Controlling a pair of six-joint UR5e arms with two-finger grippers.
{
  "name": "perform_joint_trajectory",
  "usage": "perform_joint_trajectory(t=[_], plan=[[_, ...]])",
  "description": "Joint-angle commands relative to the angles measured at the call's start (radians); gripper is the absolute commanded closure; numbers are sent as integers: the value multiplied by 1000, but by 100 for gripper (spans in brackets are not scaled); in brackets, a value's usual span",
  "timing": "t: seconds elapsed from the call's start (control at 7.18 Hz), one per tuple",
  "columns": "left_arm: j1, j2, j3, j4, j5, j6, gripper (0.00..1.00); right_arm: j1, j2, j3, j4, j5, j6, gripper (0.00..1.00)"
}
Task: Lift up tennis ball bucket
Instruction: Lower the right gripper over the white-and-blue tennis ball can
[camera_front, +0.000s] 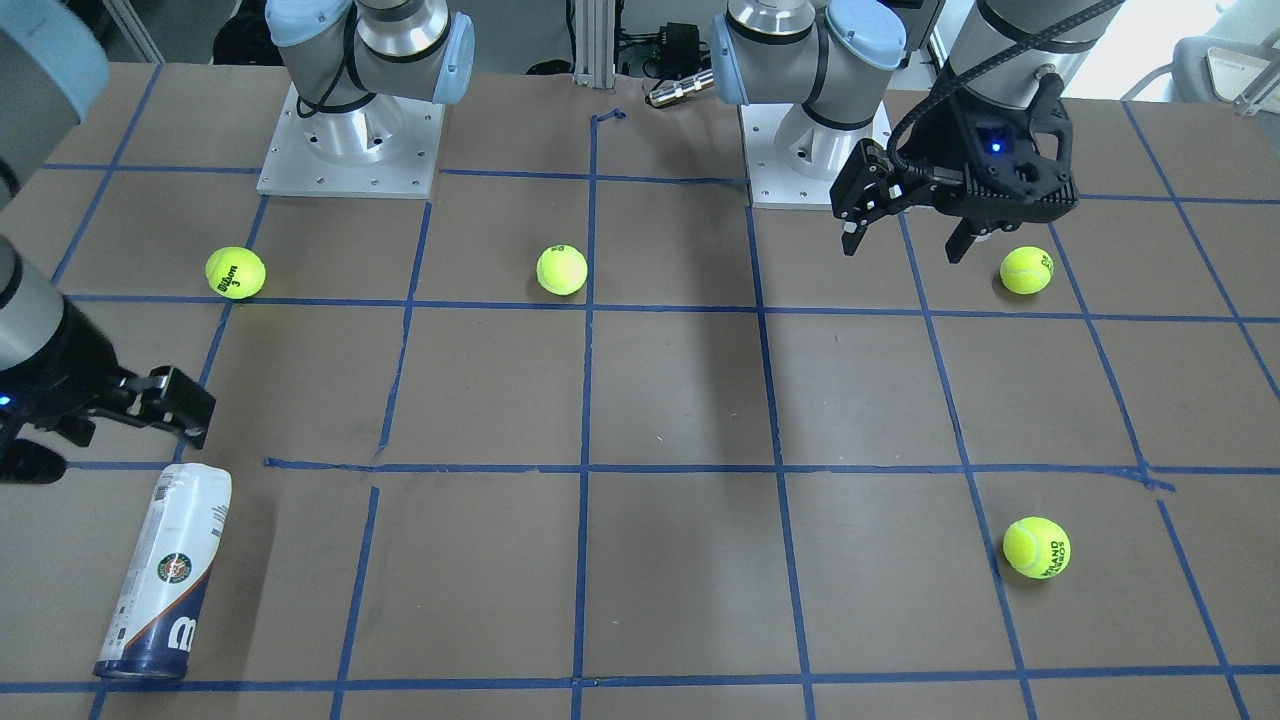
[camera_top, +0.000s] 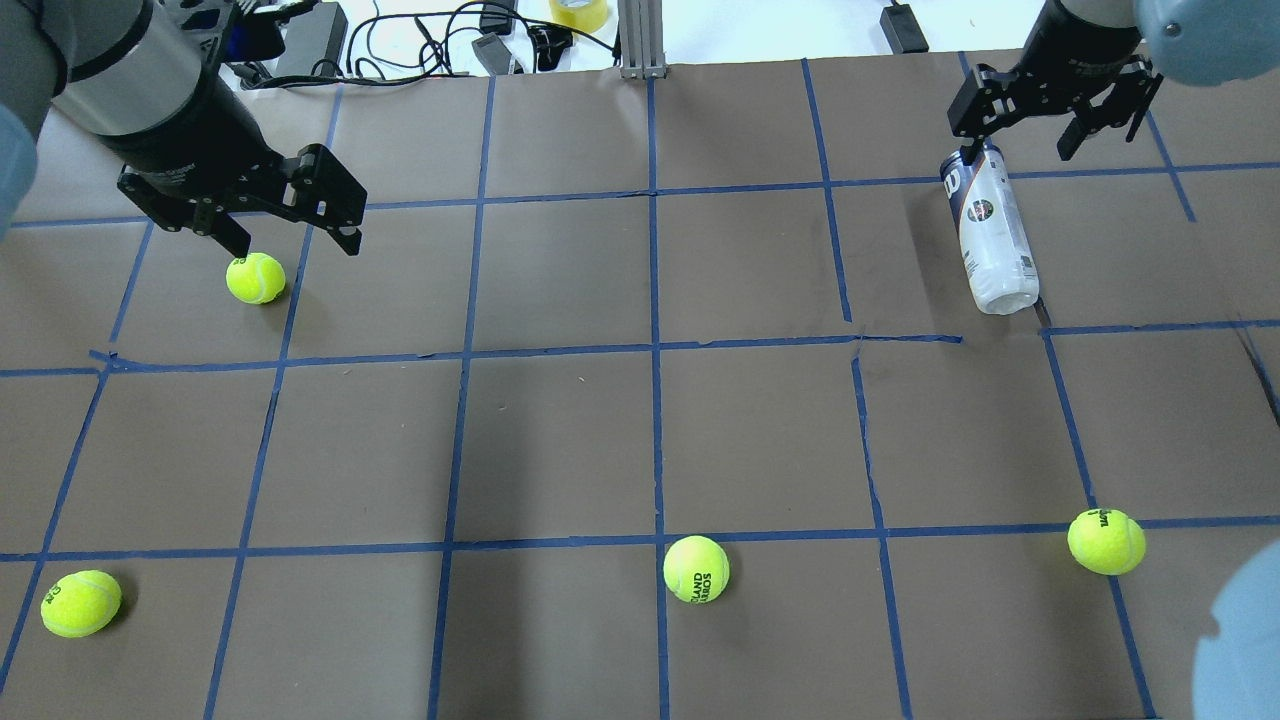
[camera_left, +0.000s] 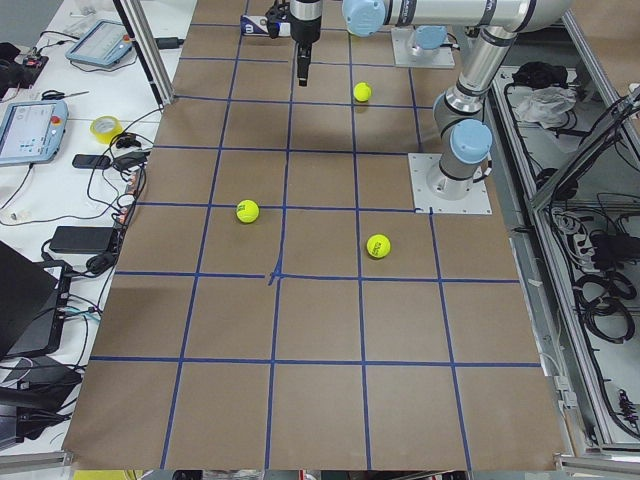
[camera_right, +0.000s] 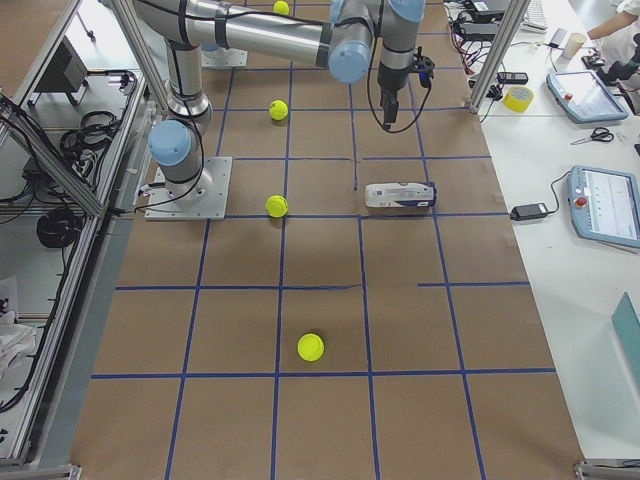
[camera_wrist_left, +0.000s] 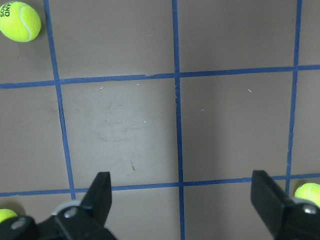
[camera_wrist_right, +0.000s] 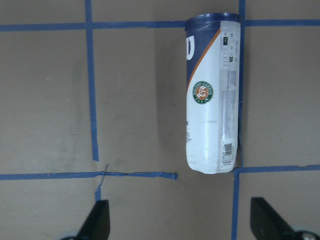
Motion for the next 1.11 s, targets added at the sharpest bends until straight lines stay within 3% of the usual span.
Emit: perform_joint_trajectory(t=[0.0, 0.56, 0.98], plan=[[2, 1, 0, 0, 1, 5, 0, -63, 144, -12, -128, -3, -71, 0], [3, -1, 0, 0, 1, 8, 0, -63, 275, -12, -263, 6, -109, 0], [3, 1, -2, 0, 3, 9, 0, -63, 312, -7, -265, 8, -114, 0]])
